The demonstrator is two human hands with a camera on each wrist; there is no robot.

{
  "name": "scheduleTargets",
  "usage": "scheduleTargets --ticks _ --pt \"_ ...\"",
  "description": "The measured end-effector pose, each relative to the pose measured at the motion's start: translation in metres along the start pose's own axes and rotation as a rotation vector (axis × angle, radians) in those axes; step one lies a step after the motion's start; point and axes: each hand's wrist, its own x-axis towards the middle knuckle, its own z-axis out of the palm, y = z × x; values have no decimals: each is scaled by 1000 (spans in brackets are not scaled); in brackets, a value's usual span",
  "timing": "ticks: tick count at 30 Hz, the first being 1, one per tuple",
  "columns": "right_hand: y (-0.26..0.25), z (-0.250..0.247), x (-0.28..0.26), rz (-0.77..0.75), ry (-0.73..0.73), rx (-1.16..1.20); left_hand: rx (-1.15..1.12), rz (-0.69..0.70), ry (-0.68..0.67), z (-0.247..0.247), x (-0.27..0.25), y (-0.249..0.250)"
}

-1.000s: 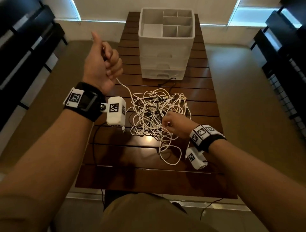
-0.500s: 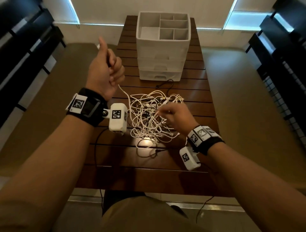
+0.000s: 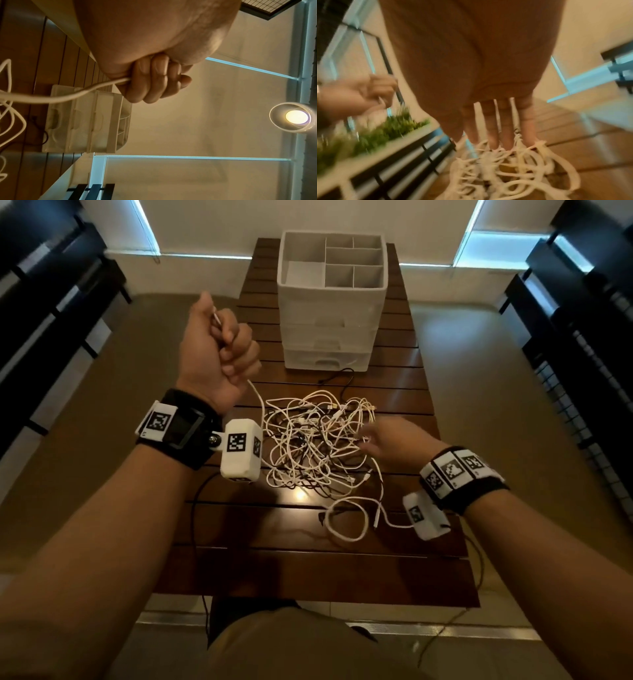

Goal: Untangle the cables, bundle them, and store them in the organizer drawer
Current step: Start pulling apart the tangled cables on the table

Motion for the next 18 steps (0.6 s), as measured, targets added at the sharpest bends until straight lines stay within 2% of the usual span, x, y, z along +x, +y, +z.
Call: scheduleTargets --ticks 1,3,6,8,9,12,13,15,18 --pt "-12 -2 3 -88 22 232 -13 -6 -4 2 1 -4" --pt "-46 1 1 -231 -110 567 -40 -5 -13 9 4 -9" --pt "-69 32 6 -323 -340 544 -25 19 28 14 7 -5" --pt "-61 52 8 -304 -403 554 -16 38 64 8 9 7" --pt "-58 58 7 -282 -350 573 -37 40 62 4 11 13" --pt "-59 66 12 -240 135 595 -147 2 -8 0 14 20" --pt "-67 63 14 -277 229 630 -170 -23 -46 5 15 16" --pt "-89 56 22 -378 196 644 -168 -64 -122 18 14 3" --pt "-100 50 21 -442 -53 611 -119 -70 -188 26 14 -4"
